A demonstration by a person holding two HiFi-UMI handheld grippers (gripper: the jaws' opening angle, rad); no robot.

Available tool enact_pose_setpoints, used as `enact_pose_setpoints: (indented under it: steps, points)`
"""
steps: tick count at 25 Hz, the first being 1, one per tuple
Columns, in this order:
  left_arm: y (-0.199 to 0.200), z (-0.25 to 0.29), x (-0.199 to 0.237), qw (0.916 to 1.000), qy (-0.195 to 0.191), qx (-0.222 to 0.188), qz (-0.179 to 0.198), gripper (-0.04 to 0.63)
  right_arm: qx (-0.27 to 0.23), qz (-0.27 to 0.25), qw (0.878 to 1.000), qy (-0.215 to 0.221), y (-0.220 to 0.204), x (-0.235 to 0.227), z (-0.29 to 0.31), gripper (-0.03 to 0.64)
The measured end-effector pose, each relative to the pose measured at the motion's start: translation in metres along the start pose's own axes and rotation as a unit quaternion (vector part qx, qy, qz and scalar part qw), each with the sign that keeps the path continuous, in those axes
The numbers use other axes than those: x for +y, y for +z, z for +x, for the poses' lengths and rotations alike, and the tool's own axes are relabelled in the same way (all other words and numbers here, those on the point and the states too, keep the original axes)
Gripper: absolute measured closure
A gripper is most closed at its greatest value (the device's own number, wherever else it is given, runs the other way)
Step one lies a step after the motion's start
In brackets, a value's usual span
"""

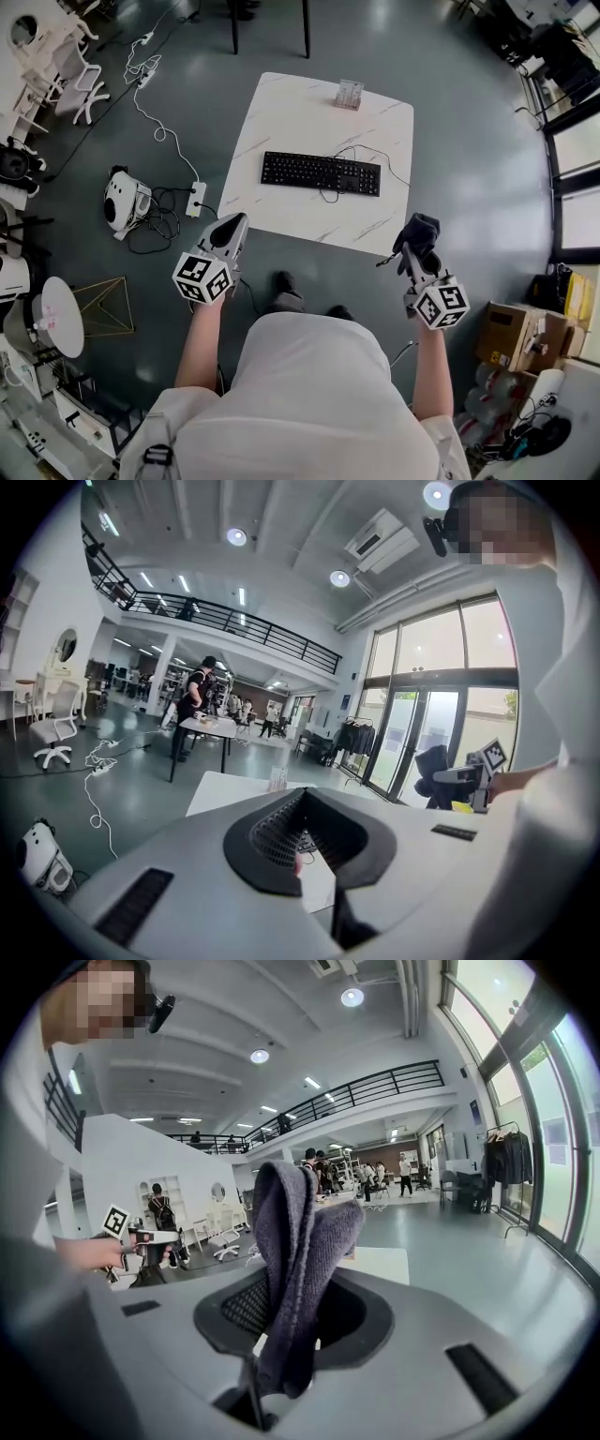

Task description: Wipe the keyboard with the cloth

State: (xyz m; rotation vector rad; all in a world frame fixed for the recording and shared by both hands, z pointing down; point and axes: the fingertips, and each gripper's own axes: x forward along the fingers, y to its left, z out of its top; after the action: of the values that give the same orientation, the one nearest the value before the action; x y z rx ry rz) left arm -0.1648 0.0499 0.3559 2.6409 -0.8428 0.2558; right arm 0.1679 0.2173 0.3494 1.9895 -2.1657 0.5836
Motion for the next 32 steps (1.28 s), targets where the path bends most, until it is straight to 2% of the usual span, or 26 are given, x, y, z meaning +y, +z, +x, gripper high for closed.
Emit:
enact_pose_setpoints:
  steps: [9, 18, 23, 32]
  points:
    - [0.002, 0.013, 0.032, 0.9996, -0.027, 0.012, 0.0, 0.583, 0.013, -0.002, 1.0, -0.025, 0.0, 0.016, 0.021, 0.499]
    - [-0.012, 0.026, 0.04, 0.9997, -0.01, 0.023, -0.008, 0.583, 0.042, -0.011, 0.999, -0.028, -0.006, 0.008, 0.04, 0.499]
    - [-0.021, 0.048, 0.033, 0.9996, -0.004, 0.025, -0.013, 0.583, 0.053, 0.001, 0.998, -0.013, -0.008, -0.015, 0.057, 0.499]
    - [-0.027, 0.095, 0.04, 0.9983, 0.034, 0.035, -0.031, 0.583, 0.091, 0.007, 0.995, 0.029, -0.017, -0.056, 0.116, 0.499]
